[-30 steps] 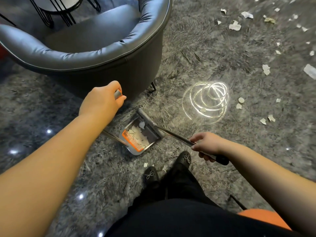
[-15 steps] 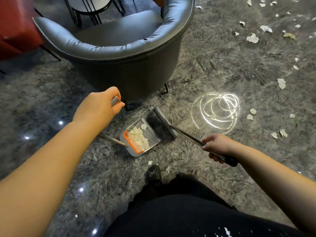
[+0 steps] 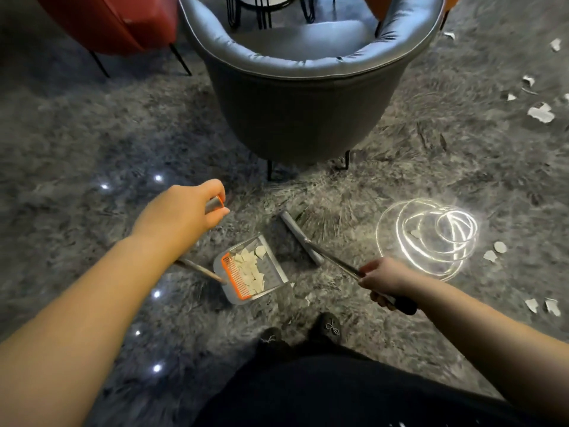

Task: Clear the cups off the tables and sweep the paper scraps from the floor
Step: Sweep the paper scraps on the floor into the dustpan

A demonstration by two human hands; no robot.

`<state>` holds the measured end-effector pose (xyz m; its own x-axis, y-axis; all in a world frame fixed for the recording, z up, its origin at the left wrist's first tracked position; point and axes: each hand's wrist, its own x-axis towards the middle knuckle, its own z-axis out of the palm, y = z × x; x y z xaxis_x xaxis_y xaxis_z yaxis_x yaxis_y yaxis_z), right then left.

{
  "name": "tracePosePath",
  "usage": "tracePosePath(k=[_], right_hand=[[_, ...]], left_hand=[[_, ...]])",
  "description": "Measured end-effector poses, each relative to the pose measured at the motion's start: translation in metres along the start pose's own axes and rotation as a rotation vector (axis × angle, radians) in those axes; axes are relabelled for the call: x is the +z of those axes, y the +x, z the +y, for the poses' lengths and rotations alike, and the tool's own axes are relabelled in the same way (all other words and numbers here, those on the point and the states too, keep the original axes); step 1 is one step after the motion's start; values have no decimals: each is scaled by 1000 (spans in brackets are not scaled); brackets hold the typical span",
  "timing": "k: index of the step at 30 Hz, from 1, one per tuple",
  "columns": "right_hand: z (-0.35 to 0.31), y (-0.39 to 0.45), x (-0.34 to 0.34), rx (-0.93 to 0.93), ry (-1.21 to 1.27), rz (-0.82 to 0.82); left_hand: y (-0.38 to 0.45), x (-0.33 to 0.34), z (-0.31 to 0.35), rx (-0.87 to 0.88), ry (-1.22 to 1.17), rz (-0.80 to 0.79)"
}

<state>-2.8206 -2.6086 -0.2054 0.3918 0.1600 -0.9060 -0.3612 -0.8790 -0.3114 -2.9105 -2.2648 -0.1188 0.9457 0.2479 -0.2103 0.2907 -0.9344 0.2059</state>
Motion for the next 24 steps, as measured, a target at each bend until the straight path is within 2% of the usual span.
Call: tracePosePath(k=[8, 15, 21, 24], right_hand=[[0, 5, 62, 5, -54, 29], [-3, 1, 109, -20, -164, 72], [0, -12, 138, -23, -100, 11], [-3, -24, 150, -20, 38, -44]], left_hand=[[-39, 23, -23, 45, 40, -83], [-56, 41, -35, 110, 54, -38], [-63, 50, -40, 118, 37, -18], [-65, 50, -44, 100, 30, -16]])
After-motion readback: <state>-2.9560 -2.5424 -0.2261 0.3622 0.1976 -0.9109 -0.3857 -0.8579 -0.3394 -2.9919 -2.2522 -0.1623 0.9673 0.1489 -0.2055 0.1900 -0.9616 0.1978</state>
